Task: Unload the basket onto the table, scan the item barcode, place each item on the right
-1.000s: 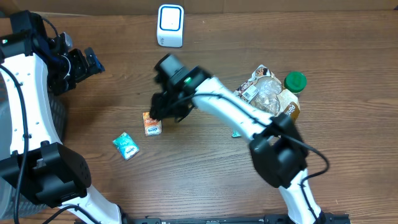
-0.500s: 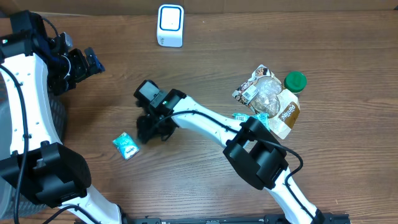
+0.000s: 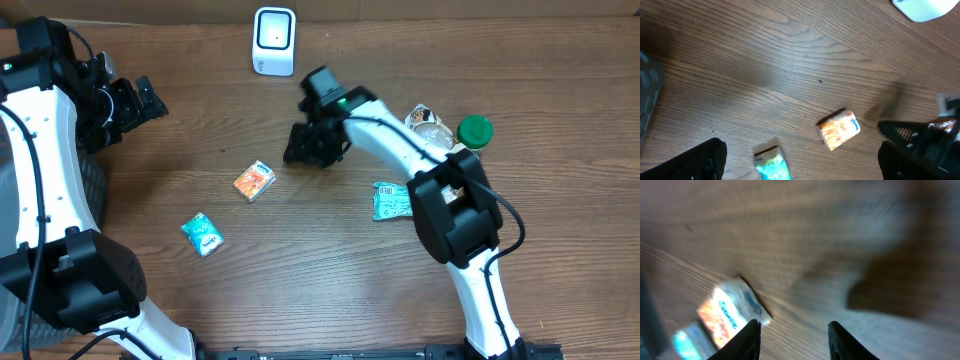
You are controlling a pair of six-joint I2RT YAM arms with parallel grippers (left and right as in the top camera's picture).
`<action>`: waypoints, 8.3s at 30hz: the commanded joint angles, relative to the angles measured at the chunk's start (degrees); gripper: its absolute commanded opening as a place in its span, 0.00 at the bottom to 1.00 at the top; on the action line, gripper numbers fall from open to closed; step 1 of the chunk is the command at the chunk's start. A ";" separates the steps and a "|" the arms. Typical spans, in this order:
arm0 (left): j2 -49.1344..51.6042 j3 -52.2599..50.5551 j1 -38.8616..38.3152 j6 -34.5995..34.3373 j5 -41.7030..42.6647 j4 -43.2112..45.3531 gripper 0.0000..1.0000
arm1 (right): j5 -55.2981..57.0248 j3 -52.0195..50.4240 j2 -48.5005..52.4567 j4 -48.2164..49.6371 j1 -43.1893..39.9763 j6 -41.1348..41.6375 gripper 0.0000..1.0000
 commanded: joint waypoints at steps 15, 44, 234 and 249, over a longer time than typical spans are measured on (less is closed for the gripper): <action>-0.59 0.79 -0.22 -0.39 0.46 0.07 1.00 | -0.28 0.39 0.17 -0.96 8.66 16.11 0.39; -0.59 0.79 -0.13 -0.39 0.28 0.07 1.00 | 5.11 12.76 2.56 -26.03 2.36 -34.16 0.19; -0.59 0.81 -0.11 -0.39 0.26 0.07 1.00 | 14.62 -1.86 -1.70 6.51 27.74 -13.16 0.58; -0.59 0.79 -0.04 -0.39 0.26 0.07 0.99 | 17.27 -1.86 -0.87 10.91 30.01 -20.68 0.41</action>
